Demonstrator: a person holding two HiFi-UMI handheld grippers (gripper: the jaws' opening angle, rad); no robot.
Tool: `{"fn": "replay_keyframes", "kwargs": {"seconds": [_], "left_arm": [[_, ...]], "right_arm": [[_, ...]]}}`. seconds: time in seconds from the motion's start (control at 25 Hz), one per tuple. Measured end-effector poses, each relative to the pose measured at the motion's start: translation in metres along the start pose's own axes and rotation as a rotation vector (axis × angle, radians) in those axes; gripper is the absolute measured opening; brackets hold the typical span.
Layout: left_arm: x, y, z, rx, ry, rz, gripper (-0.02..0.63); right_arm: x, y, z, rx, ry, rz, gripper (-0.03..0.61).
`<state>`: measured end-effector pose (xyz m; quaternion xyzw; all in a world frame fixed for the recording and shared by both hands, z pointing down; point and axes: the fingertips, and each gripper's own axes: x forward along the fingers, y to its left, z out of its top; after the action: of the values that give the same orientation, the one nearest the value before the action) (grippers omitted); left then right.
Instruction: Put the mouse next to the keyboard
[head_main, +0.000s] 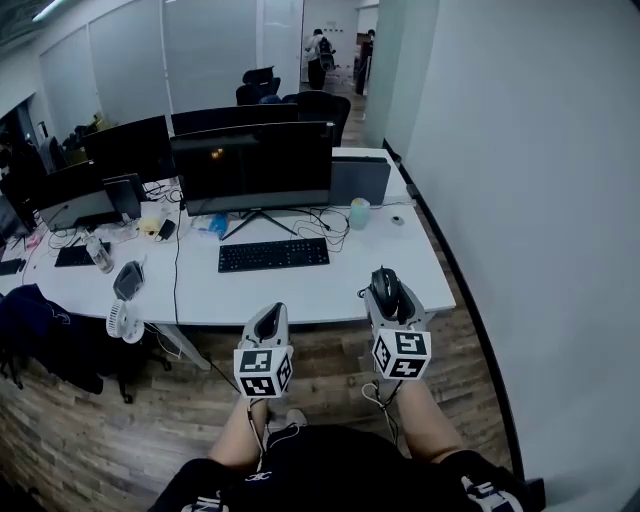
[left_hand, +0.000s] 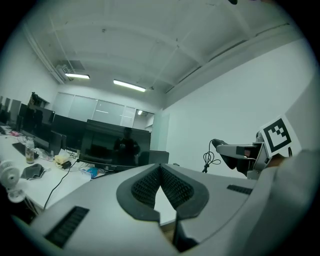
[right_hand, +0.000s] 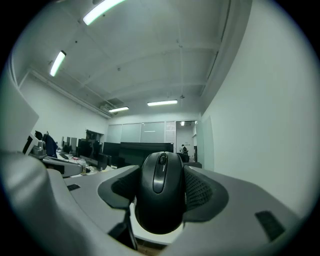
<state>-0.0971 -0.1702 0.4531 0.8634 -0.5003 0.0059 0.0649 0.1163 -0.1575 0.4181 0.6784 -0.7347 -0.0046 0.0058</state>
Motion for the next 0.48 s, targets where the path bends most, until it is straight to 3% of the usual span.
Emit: {"fn": "replay_keyframes", "kwargs": {"seconds": [0.24, 0.48], "left_arm": [[0.089, 0.056, 0.010, 0.001, 0.023, -0.017, 0.012], [0.151, 0.082, 0.006, 0.009, 0.065, -0.039, 0.012]], "right_arm": [[0.098, -0.014, -0.005, 0.032, 0.012, -0.045, 0.285], [0.163, -0.033, -0.014, 0.043, 0.025, -0.077, 0.285]]}}
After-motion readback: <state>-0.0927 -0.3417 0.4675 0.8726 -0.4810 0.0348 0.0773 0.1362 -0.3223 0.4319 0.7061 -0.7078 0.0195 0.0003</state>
